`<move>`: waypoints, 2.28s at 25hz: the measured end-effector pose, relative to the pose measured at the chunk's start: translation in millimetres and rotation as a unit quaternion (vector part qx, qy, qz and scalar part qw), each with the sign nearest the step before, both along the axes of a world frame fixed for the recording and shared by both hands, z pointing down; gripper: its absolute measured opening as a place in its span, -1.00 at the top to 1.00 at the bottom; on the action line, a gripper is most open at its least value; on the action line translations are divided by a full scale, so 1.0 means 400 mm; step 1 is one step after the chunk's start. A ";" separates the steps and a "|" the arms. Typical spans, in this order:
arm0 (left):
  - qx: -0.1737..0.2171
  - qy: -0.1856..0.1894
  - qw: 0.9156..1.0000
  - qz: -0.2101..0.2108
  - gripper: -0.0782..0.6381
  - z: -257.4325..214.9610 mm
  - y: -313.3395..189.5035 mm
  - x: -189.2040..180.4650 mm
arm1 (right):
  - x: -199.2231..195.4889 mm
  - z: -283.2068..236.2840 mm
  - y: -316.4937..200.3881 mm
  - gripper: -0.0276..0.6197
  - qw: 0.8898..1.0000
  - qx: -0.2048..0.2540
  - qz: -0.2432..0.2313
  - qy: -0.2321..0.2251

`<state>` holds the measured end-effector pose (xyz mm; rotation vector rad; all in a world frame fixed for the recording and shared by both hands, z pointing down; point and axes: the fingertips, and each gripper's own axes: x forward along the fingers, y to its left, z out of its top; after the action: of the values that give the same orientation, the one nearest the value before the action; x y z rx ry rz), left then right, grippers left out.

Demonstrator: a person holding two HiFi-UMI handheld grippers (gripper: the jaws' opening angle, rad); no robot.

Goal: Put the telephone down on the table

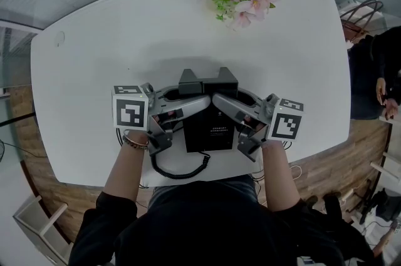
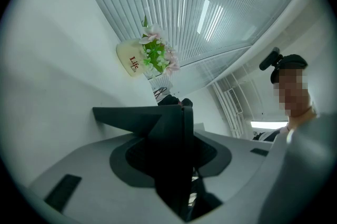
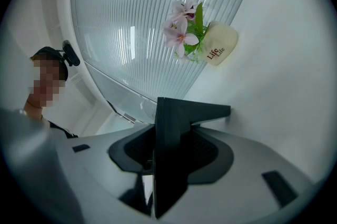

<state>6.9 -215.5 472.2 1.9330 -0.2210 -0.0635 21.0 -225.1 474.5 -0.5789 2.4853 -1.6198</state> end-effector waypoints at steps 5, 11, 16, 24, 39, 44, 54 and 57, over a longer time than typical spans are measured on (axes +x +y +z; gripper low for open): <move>-0.002 -0.018 1.000 -0.011 0.23 0.004 -0.003 -0.006 | -0.001 -0.003 -0.002 0.32 1.000 0.003 0.008 0.001; 0.004 -0.047 0.998 -0.031 0.12 0.017 -0.013 -0.015 | 0.003 0.001 -0.005 0.31 1.000 0.004 0.023 0.009; 0.006 -0.071 0.997 -0.043 -0.03 0.025 -0.017 -0.024 | 0.007 0.000 -0.007 0.22 0.999 0.015 0.031 0.022; 0.015 -0.102 0.991 -0.080 -0.22 0.028 -0.008 -0.043 | 0.020 -0.007 -0.004 -0.03 0.995 0.040 0.050 0.073; 0.129 -0.186 0.960 -0.165 -0.22 -0.033 0.006 -0.094 | 0.085 -0.110 0.001 -0.24 0.967 0.138 0.151 0.153; 0.202 -0.217 0.944 -0.146 -0.22 -0.087 0.043 -0.089 | 0.098 -0.186 0.019 -0.24 0.947 0.196 0.179 0.182; 0.302 -0.220 0.914 -0.158 -0.22 -0.237 0.066 -0.100 | 0.084 -0.330 0.075 -0.24 0.913 0.290 0.209 0.198; 0.324 -0.218 0.905 -0.169 -0.22 -0.281 0.070 -0.113 | 0.072 -0.373 0.094 -0.24 0.900 0.319 0.213 0.207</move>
<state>-38.4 -187.4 359.9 2.5341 -0.9338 0.0799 50.0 -187.6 325.5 -1.3281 2.6695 -0.5066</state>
